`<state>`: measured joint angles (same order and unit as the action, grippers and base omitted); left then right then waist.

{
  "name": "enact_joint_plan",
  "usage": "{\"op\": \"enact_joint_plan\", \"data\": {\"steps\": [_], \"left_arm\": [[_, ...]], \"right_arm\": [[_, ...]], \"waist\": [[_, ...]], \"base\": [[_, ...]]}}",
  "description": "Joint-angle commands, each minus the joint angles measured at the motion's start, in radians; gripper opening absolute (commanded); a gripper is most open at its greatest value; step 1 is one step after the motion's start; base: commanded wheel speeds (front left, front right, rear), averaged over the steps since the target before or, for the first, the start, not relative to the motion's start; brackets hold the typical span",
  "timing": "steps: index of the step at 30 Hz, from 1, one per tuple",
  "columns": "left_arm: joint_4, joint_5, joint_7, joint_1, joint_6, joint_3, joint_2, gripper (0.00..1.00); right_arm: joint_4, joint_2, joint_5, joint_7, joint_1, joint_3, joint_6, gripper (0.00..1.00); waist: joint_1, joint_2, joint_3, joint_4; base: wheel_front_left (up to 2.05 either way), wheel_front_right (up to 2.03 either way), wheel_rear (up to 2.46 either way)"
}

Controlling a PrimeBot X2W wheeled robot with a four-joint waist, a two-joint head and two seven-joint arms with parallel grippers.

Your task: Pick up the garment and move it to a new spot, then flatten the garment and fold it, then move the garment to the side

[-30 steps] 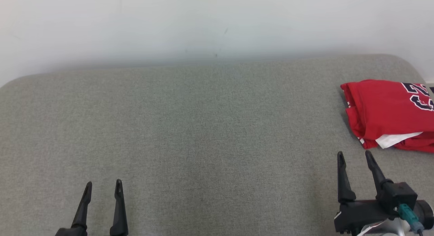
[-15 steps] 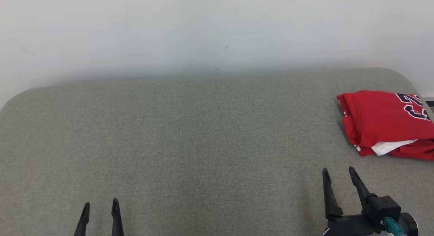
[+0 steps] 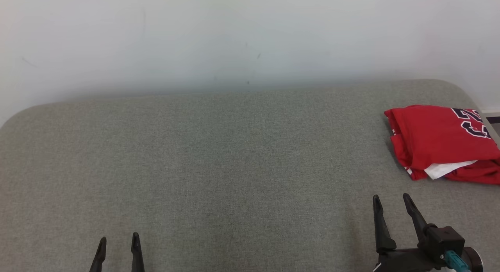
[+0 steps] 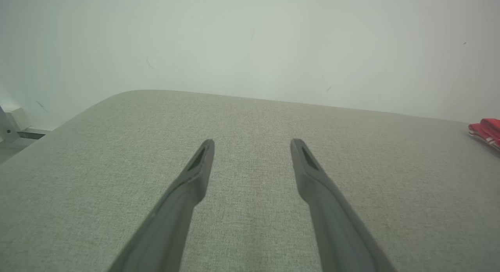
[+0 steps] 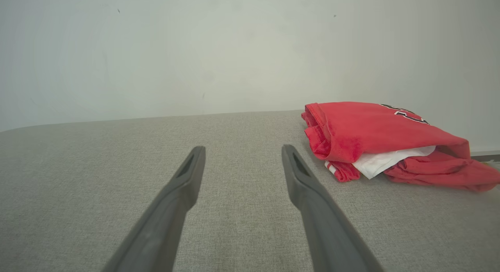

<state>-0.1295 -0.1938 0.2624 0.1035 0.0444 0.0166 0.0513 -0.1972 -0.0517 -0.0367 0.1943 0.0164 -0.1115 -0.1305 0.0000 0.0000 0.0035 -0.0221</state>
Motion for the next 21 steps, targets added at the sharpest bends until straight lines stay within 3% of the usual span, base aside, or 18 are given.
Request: {"op": "enact_joint_plan", "data": {"steps": [1, 10, 11, 15, 21], "left_arm": [[-0.002, -0.007, 0.003, 0.014, 0.001, 0.000, -0.002, 1.00], [-0.001, 0.001, 0.003, 0.018, -0.002, 0.005, -0.002, 1.00], [-0.001, -0.001, 0.000, 0.005, -0.001, 0.002, 0.000, 0.00], [-0.033, -0.014, -0.008, 0.003, 0.001, 0.003, -0.001, 0.00], [-0.043, -0.132, -0.041, -0.018, 0.008, 0.014, -0.001, 0.00]], "right_arm": [[-0.001, 0.003, -0.004, 0.002, -0.007, 0.000, 0.000, 1.00], [0.001, 0.003, -0.015, 0.001, -0.008, 0.006, 0.000, 1.00], [-0.001, 0.000, -0.012, 0.000, 0.000, 0.006, 0.000, 0.00], [-0.036, 0.001, -0.028, -0.007, -0.002, 0.001, 0.000, 0.00], [-0.045, 0.001, -0.157, -0.042, 0.014, -0.009, 0.000, 0.00]], "waist": [[0.0000, 0.0000, -0.001, -0.001], [0.0000, 0.0000, -0.005, 0.002], [0.0000, -0.0001, -0.005, 0.003], [0.0000, 0.0000, -0.005, 0.004], [0.0000, 0.0000, -0.005, 0.005]], "base": [[0.00, 0.00, 0.00], [0.00, 0.00, 0.00], [0.00, 0.00, 0.00], [0.00, 0.00, 0.00], [0.00, 0.00, 0.00]]}}
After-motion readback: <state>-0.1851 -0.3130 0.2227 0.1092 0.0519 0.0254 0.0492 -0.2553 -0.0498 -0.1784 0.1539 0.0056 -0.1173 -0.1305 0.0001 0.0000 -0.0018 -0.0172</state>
